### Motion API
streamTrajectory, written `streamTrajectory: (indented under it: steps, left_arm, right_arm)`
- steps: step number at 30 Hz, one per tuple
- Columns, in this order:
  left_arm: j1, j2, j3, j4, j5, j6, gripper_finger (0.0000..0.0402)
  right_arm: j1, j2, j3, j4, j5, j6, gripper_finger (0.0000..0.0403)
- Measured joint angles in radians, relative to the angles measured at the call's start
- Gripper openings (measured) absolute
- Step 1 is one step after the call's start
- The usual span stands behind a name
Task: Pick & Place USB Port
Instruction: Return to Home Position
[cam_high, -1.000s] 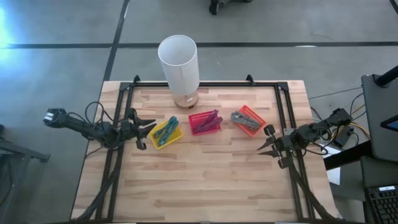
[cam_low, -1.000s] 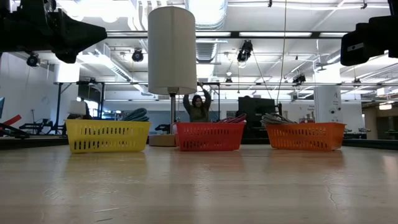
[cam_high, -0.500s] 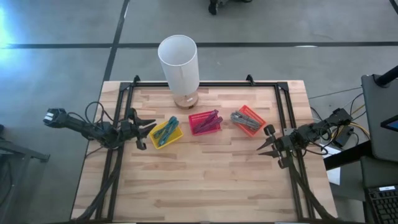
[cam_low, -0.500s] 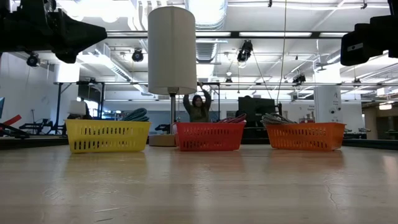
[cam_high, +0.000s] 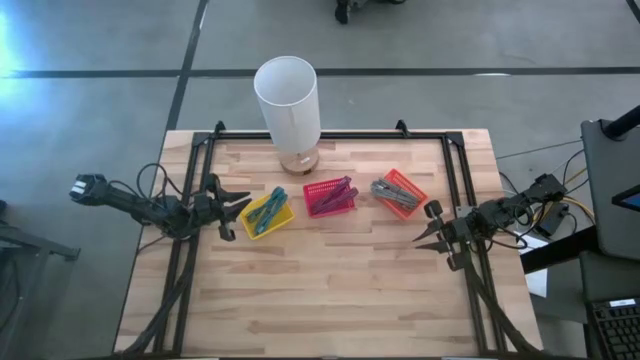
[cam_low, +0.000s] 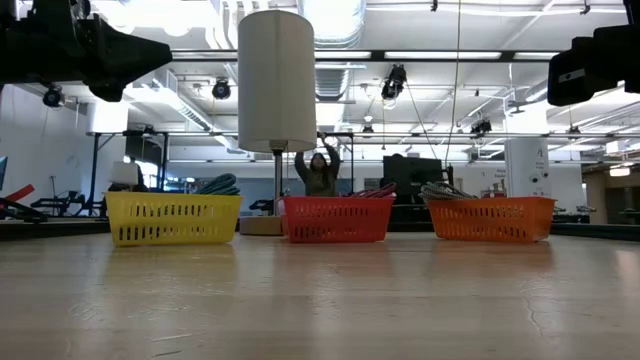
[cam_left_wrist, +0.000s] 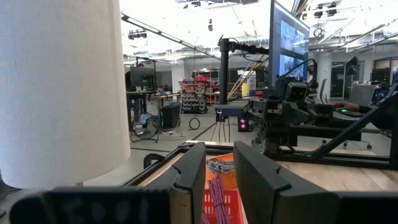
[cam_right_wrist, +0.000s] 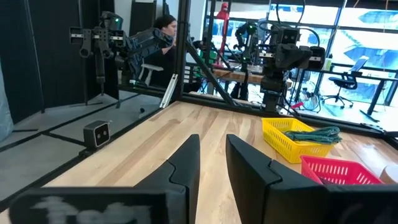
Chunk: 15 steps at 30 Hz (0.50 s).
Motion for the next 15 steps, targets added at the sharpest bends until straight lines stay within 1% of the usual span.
streamTrajectory:
  steps: [5, 15]
  left_arm:
    - [0.0, 0.0, 0.0, 0.0, 0.0, 0.0, 0.009]
    - [0.0, 0.0, 0.0, 0.0, 0.0, 0.0, 0.009]
  right_arm:
    - [0.0, 0.0, 0.0, 0.0, 0.0, 0.004, 0.0068]
    - [0.0, 0.0, 0.0, 0.0, 0.0, 0.0, 0.0084]
